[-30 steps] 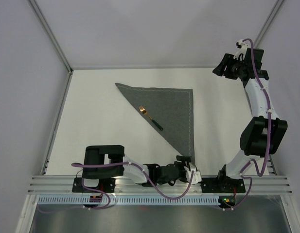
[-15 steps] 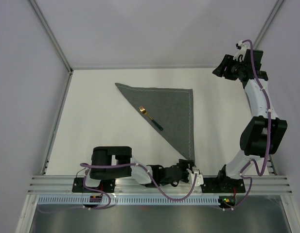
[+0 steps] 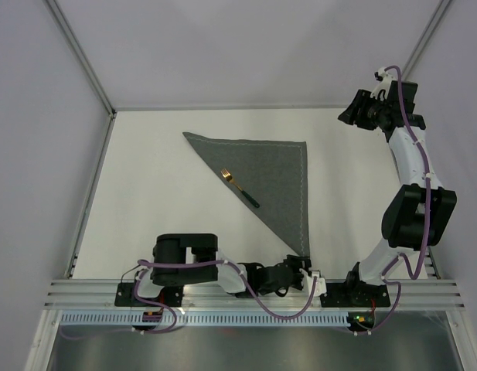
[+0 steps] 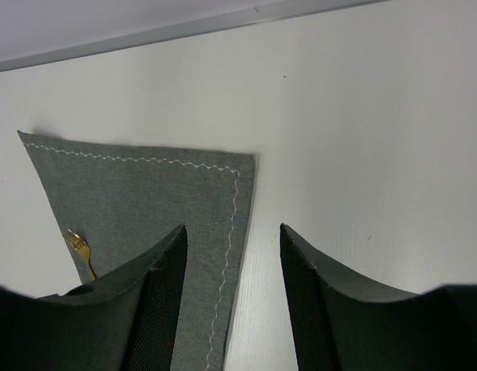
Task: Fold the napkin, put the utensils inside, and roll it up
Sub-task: Fold the napkin
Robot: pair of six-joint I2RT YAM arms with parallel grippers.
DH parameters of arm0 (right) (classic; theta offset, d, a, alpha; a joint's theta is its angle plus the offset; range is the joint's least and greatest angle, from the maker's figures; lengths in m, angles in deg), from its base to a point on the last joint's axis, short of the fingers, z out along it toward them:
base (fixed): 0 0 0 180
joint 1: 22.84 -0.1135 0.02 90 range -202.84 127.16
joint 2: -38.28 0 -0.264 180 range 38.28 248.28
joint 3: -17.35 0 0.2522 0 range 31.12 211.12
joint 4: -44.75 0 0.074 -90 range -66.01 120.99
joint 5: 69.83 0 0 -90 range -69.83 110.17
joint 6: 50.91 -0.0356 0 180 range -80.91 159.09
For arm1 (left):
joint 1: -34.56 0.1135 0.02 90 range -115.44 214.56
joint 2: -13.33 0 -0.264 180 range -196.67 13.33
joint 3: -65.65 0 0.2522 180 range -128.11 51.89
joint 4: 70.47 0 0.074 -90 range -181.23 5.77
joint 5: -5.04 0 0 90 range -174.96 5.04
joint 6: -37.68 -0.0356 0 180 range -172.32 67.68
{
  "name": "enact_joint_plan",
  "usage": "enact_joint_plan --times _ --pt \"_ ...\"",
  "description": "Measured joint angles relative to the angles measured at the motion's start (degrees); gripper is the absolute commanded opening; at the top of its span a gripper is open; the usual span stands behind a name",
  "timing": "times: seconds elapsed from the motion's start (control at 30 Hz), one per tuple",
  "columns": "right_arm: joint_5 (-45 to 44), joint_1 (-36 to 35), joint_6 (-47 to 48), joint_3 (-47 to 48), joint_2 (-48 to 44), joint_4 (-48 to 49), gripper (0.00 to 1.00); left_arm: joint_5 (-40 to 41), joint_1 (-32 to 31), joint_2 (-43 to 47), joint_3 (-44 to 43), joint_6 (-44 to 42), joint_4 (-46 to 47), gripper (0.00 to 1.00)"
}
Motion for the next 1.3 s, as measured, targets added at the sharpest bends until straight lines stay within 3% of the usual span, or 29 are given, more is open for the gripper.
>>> enact_joint_plan --times 0.37,0.63,0.7,0.8,1.07,1.3 --pt "0.7 0.1 -0.1 -0.2 0.0 0.2 0.56 0.0 0.5 -0.9 -0.9 0.0 -0.1 0.4" --pt "0.8 0.4 -0.1 -0.2 0.0 0.2 0.55 0.0 1.3 -0.9 -1.3 0.1 -0.1 0.26" --pt "0.8 0.4 -0.1 -0.2 0.0 0.2 0.55 0.0 1.7 -0.9 -1.3 0.2 -0.1 0.12" --pt "0.9 0.4 -0.1 -0.2 0.0 0.2 0.55 0.0 2.3 -0.9 -1.4 0.4 -0.5 0.02" --pt "0.8 0.4 -0.1 -0.2 0.0 0.1 0.55 0.0 2.9 -0.3 -2.1 1.7 -1.9 0.02" --pt "0.9 0.4 -0.1 -0.2 0.0 0.1 0.55 -1.5 7.7 7.1 -2.2 9.3 -6.8 0.02"
